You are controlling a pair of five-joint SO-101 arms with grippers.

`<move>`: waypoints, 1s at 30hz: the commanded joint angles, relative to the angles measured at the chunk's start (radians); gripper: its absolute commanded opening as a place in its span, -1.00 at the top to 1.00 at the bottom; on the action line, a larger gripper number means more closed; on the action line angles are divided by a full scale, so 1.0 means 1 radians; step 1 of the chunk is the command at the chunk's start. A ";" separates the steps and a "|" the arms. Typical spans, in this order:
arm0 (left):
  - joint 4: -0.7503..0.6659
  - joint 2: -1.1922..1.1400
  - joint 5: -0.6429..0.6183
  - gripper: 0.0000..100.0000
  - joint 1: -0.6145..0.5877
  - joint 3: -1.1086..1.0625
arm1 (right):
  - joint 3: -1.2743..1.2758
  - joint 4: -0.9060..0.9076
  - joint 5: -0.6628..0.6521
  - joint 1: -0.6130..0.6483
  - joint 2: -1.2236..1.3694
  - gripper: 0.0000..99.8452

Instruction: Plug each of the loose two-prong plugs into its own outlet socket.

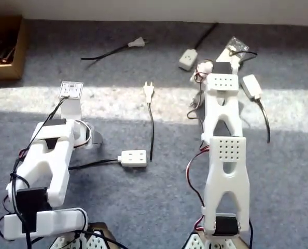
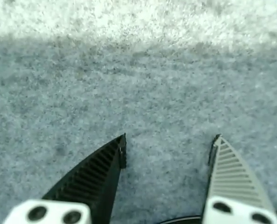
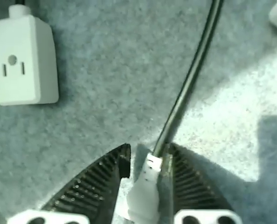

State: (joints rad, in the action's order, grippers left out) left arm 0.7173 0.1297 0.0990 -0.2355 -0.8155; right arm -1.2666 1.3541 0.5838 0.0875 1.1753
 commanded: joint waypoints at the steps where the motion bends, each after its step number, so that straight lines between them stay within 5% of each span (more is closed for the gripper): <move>1: -0.009 0.025 0.008 0.41 0.018 0.002 | -0.030 -0.021 -0.011 0.015 -0.022 0.94; 8: -0.009 0.025 0.008 0.41 0.018 0.002 | -0.022 0.082 -0.127 0.068 -0.022 0.75; 18: -0.009 0.025 0.008 0.41 0.018 0.002 | -0.022 0.143 -0.130 0.085 -0.021 0.84; 30: -0.009 0.025 0.008 0.41 0.018 0.002 | -0.022 0.117 -0.132 0.053 -0.021 0.41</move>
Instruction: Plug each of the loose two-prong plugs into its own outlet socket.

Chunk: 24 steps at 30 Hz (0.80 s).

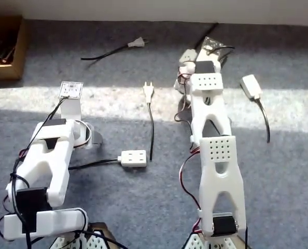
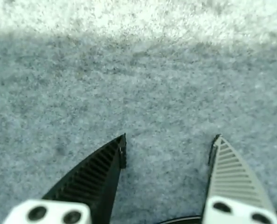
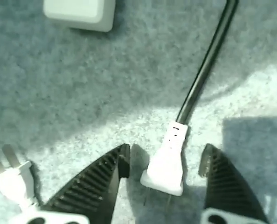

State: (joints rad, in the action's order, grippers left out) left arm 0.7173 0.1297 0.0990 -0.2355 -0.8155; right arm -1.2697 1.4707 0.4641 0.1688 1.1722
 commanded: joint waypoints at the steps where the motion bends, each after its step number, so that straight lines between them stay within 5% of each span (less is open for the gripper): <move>1: -0.009 0.025 0.008 0.41 0.018 0.002 | -0.019 -0.001 -0.012 -0.028 -0.018 0.41; 17: -0.009 0.025 0.008 0.41 0.018 0.002 | -0.028 -0.156 -0.009 -0.058 0.079 0.41; 24: -0.009 0.025 0.008 0.41 0.018 0.001 | -0.028 -0.153 -0.011 -0.087 0.079 0.99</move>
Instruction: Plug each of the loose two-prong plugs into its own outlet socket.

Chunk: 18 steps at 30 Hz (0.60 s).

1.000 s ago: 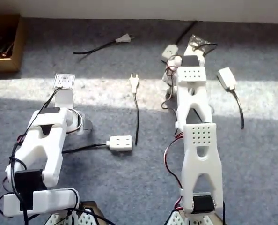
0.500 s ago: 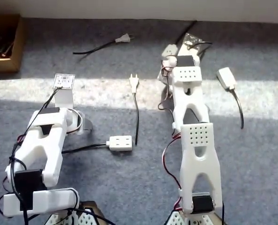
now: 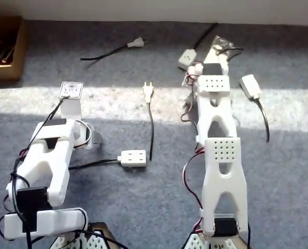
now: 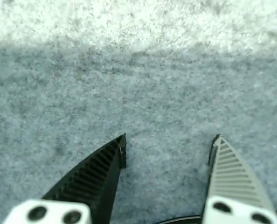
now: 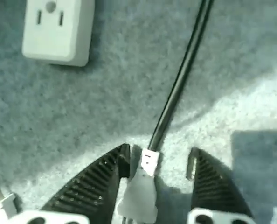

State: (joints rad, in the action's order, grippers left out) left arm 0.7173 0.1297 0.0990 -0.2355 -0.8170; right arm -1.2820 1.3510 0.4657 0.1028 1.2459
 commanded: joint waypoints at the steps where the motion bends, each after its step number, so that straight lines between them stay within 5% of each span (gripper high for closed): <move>1: -0.009 0.025 0.008 0.41 0.018 0.002 | -0.016 -0.031 -0.012 -0.024 0.005 0.99; 9: -0.009 0.025 0.008 0.41 0.018 0.002 | -0.010 -0.025 -0.014 -0.019 0.007 0.99; 18: -0.009 0.025 0.008 0.41 0.018 0.002 | -0.018 0.234 -0.038 -0.018 0.004 0.99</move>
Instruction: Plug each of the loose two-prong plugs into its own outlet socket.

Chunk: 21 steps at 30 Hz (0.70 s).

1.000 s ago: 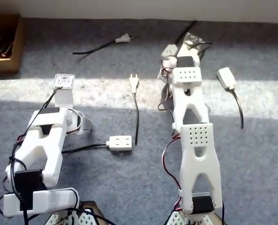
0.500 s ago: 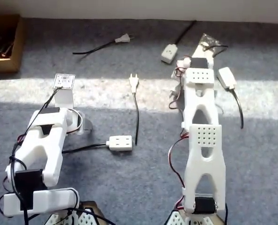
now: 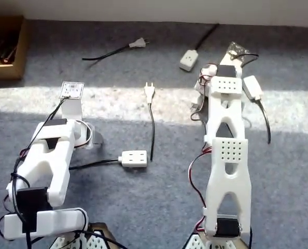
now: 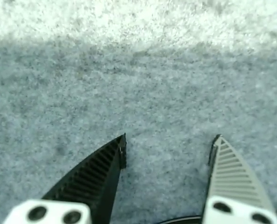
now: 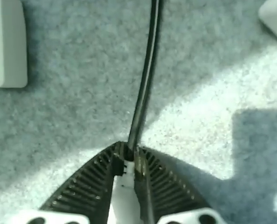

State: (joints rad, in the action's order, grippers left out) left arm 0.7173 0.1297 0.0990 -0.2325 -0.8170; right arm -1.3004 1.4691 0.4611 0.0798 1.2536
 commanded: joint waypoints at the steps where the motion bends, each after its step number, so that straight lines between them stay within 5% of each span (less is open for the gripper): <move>1: -0.009 0.025 0.008 0.41 0.015 0.002 | -0.013 0.166 -0.064 0.005 -0.004 0.99; 9: -0.009 0.025 0.008 0.41 0.016 0.004 | -0.202 0.298 -0.359 -0.002 -0.088 0.99; 12: -0.009 0.025 0.008 0.41 0.016 0.004 | -0.047 0.298 -0.462 -0.002 -0.193 0.99; 21: -0.011 0.024 0.008 0.41 0.016 0.004 | 0.545 0.294 -0.493 0.024 -0.825 0.99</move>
State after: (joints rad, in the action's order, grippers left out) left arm 0.7173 0.1297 0.0990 -0.2309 -0.8170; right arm -0.8569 1.7223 -0.0084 0.0859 0.7426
